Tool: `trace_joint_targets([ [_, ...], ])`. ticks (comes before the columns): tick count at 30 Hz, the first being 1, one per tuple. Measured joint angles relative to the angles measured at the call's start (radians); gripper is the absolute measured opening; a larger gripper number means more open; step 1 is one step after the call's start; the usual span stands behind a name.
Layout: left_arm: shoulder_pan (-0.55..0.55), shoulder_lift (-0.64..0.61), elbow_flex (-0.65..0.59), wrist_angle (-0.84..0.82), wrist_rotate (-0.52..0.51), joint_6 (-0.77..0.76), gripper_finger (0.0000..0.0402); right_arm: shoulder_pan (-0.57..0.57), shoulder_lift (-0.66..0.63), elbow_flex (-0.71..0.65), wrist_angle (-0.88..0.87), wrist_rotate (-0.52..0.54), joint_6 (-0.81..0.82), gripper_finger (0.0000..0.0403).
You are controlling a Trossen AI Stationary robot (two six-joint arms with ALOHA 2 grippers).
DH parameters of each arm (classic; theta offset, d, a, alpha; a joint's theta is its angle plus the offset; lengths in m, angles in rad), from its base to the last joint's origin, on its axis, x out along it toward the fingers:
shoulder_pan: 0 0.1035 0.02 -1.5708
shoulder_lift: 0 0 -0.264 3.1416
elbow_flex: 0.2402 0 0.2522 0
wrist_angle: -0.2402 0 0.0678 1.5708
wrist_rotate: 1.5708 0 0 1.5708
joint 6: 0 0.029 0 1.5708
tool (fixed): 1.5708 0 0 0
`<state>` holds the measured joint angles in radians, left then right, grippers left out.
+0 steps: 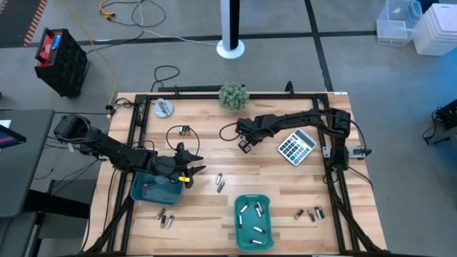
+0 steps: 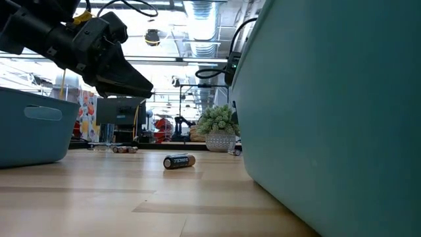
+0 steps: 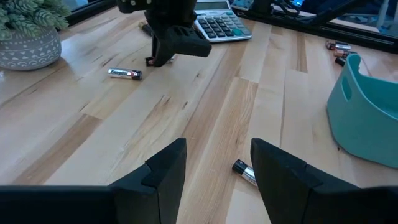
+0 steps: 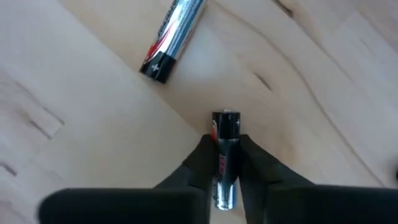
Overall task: Sort batteries
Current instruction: Put the silver battery into the green bin
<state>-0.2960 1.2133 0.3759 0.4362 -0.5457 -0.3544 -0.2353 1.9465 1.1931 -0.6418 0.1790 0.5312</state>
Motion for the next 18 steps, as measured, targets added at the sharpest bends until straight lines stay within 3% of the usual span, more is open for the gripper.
trace_joint_targets([
  [5,0.000,0.000,0.000,0.000,0.000,-0.001,0.0173,0.008,0.000,-0.001,-0.009,-0.006,-0.022,0.0012],
  [13,0.000,0.000,0.000,-0.001,0.001,-0.006,0.0173,0.013,-0.058,-0.009,-0.024,0.004,-0.043,0.0003],
  [18,0.000,0.000,0.000,-0.002,0.002,-0.008,0.0173,0.037,-0.184,-0.006,-0.005,0.051,-0.085,0.0002],
])
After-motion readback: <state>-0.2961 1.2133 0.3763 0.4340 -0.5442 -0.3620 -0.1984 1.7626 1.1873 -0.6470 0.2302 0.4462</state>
